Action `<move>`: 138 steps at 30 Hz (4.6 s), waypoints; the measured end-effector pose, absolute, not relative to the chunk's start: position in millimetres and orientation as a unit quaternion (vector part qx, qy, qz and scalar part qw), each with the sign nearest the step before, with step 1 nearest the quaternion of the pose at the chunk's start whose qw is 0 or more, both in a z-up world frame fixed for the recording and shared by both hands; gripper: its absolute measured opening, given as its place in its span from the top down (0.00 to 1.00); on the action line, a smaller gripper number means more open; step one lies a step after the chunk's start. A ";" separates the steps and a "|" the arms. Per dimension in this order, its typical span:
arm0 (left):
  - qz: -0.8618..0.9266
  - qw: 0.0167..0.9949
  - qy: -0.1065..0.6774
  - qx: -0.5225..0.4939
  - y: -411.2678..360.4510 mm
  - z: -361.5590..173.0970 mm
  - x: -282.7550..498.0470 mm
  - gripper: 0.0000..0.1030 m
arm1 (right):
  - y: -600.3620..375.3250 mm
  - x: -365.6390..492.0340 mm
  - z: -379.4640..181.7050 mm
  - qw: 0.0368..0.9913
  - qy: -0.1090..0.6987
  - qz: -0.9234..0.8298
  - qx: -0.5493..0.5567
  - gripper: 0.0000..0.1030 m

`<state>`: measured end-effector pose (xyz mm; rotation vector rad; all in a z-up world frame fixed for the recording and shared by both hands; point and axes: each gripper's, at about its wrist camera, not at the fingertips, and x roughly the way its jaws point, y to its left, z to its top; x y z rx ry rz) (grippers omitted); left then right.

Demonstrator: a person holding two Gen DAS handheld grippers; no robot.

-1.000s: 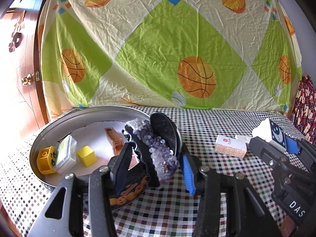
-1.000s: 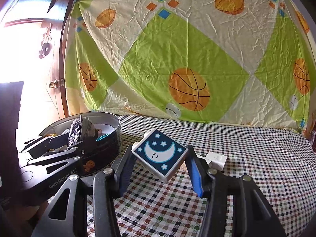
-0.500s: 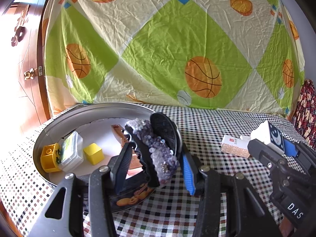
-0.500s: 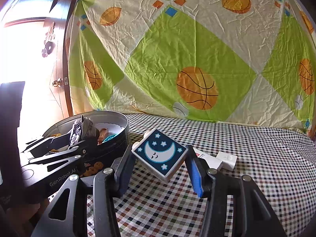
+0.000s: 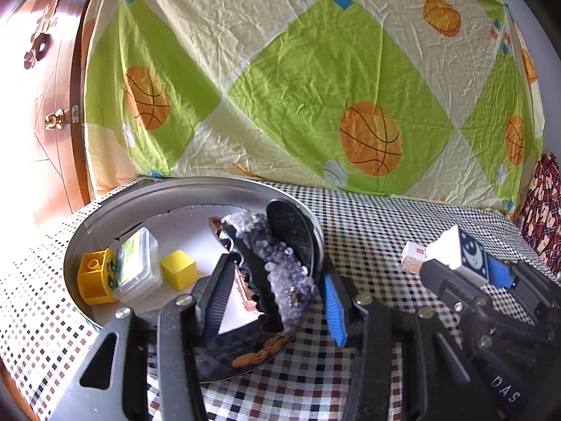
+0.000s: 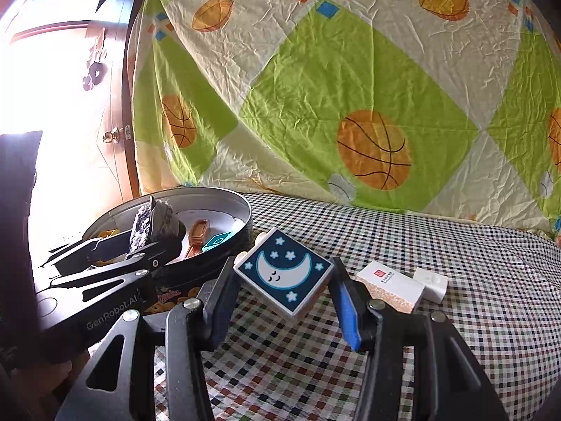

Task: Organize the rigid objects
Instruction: 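Carry the crystal over the tin with the left tool while the right tool carries the cube, then open the left tool to drop the crystal while the right tool releases the cube into the tin, then move the left tool to the white logo box while the right tool approaches the white block, then close the left tool on the white logo box while the right tool grasps the white block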

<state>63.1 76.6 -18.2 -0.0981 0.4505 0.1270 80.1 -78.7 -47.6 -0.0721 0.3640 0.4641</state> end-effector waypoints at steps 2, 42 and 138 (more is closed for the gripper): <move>0.064 0.972 0.223 -0.048 80.0 -18.0 63.1 0.54 | -71.0 83.9 -48.7 0.952 0.189 0.236 -0.043 0.49; 0.139 0.943 0.300 -0.019 184.6 -25.9 111.8 0.53 | 56.9 164.9 -47.9 0.897 0.272 0.338 -0.086 0.48; -0.033 0.918 0.395 0.028 -38.2 -68.5 231.0 0.20 | -186.0 270.4 -118.8 0.912 0.401 0.086 0.022 0.37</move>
